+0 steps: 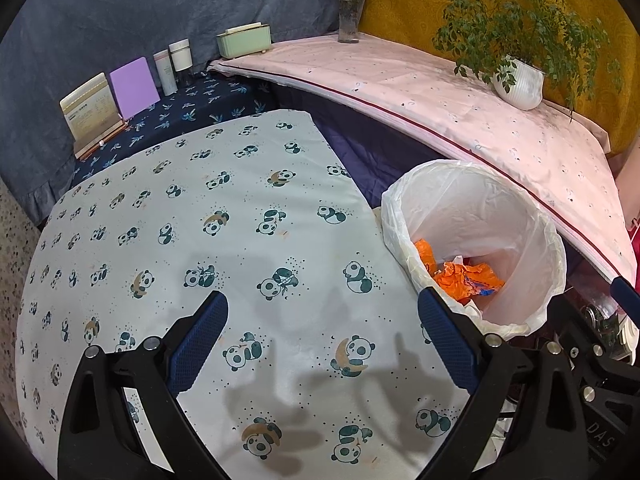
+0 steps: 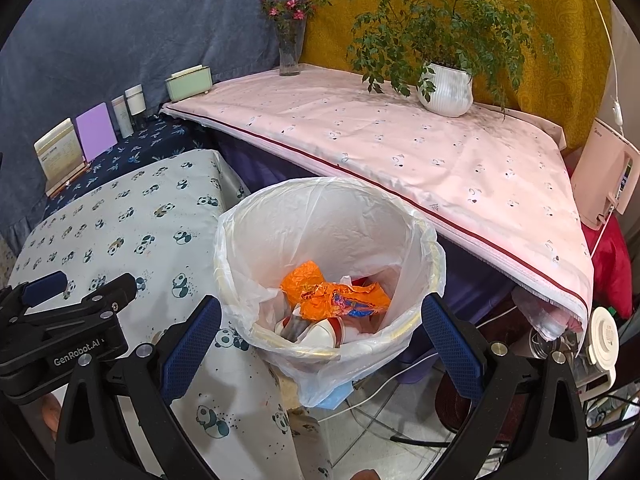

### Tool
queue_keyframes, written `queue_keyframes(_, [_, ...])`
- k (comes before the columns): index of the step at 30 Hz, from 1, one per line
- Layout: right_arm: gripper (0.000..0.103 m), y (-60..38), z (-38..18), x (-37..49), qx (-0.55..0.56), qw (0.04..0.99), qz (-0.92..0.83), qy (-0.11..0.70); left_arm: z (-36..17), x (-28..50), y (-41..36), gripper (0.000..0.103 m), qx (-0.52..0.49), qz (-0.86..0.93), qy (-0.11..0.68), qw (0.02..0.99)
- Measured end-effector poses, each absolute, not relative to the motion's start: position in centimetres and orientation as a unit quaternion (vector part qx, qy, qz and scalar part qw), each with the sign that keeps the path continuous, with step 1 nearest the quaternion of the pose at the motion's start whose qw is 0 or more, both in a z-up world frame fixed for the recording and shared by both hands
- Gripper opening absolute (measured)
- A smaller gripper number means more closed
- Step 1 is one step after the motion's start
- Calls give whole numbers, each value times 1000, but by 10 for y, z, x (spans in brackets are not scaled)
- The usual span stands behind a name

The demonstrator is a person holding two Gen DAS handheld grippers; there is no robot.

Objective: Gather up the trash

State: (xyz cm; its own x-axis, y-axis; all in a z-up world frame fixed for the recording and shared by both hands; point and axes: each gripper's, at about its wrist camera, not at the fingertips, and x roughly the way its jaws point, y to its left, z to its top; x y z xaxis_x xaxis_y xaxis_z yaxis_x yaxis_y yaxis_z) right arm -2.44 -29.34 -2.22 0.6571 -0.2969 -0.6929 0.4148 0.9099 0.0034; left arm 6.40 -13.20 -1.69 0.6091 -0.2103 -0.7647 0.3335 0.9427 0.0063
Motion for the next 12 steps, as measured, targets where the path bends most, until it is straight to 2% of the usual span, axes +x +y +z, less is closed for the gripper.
queue_keyframes(12, [97,-293,-22,-24,83,906,-197,364,-20,64,-133,91,73,-162,418,891])
